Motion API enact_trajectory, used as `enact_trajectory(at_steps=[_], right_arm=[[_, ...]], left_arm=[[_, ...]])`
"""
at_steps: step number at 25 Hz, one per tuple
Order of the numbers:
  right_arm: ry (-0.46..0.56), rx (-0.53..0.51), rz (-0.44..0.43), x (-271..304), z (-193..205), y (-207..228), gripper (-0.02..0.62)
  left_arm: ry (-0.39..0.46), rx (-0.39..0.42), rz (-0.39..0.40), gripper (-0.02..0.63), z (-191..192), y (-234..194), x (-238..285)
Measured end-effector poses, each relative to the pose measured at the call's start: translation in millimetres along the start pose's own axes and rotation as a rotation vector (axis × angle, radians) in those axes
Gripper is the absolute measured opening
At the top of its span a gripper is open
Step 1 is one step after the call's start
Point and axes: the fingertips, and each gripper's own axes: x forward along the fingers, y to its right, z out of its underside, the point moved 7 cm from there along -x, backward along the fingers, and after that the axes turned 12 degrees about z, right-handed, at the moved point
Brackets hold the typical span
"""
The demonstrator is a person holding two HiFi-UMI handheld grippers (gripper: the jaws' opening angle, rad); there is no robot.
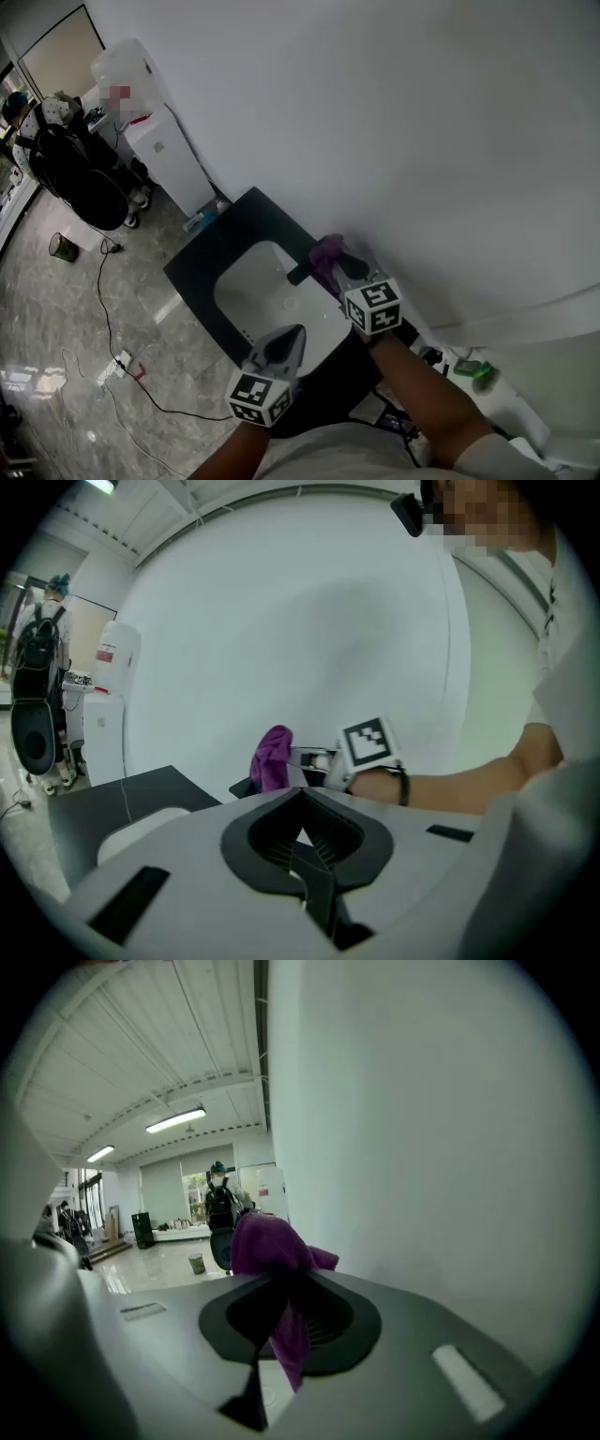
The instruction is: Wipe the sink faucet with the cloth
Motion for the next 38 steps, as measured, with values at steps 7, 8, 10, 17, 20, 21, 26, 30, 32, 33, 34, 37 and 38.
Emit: enact_trajectory(at_steps=[7,8,10,17,20,21,26,30,32,33,34,37,38], right_arm=[[-0.098,-0.074,0.002,96,49,19,0.035],[-0.091,-0.074,0.005,86,54,16,0.035],[-0.118,-0.055,0.002,65,69,10,0.035],[-0.067,-0.085,-0.011,97,29,8,0.037],[-0.103,-0.101,-0.006,108,38,13,0.037],[-0.084,-0.100,-0.002,98,44,14,0.037],[-0.219,-0.033,0.006,49,129,14,0.037],[-0.378,-0.031,0.066,78,192,36,0.037],[-0.434,-0.053,0.062,106,204,40,0.038],[-0.453,-0.065,0.057,119,205,40,0.038],[-0.468,-0.072,0.053,130,203,40,0.038],[-0.446,-0.061,0.040,130,184,37,0.037],[-0.394,-0.050,0.033,119,167,34,0.037]], left_arm=[[-0.025,-0.039,-0.028,0.006,10,-27,9],[-0.026,-0.047,-0.029,0.006,13,-31,9],[-0.031,-0.063,-0.026,0.006,16,-39,11],[-0.054,-0.059,0.032,0.006,14,-41,32],[-0.053,-0.062,0.036,0.006,9,-34,37],[-0.047,-0.059,0.038,0.006,6,-33,38],[-0.036,-0.043,0.036,0.006,11,-40,39],[-0.044,-0.040,0.044,0.006,16,-43,41],[-0.046,-0.049,0.037,0.006,18,-41,37],[-0.047,-0.052,0.031,0.006,20,-41,35],[-0.048,-0.053,0.023,0.006,22,-41,32],[-0.036,-0.054,-0.007,0.006,26,-44,22],[-0.029,-0.054,-0.014,0.006,25,-45,19]])
